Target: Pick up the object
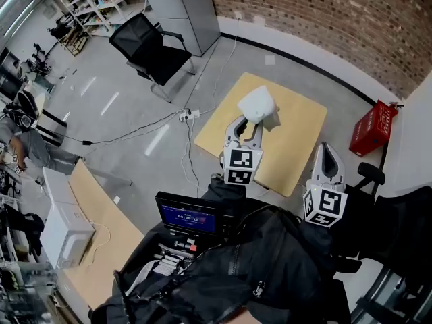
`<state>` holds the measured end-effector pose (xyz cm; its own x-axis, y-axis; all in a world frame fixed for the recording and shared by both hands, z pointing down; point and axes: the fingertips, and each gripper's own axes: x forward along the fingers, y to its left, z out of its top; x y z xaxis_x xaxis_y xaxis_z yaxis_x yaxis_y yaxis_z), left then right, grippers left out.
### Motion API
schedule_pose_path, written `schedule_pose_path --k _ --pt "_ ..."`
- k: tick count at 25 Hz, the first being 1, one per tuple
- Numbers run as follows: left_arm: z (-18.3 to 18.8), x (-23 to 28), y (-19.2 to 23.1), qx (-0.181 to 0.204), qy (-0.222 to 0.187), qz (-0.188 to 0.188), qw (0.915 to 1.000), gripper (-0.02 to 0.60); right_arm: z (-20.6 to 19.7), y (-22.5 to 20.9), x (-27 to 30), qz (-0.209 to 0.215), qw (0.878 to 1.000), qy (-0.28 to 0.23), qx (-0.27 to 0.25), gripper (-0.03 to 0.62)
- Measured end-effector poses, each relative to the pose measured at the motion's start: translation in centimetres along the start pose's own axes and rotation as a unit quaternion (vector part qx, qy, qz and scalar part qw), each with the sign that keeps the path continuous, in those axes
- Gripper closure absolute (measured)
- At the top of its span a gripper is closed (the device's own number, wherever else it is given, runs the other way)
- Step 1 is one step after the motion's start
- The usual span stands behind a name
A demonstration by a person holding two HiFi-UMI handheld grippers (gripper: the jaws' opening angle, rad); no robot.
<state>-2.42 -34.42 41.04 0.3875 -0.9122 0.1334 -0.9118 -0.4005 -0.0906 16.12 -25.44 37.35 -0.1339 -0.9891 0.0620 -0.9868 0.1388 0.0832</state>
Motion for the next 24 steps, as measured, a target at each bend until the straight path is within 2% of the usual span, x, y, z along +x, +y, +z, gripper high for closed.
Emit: schedule_pose_path --k 24 --pt "-1.9 0.7 -0.8 -0.001 0.023 -0.007 0.9997 0.468 -1.0 0.0 0.1 0.004 1.0 0.016 -0.004 0.589"
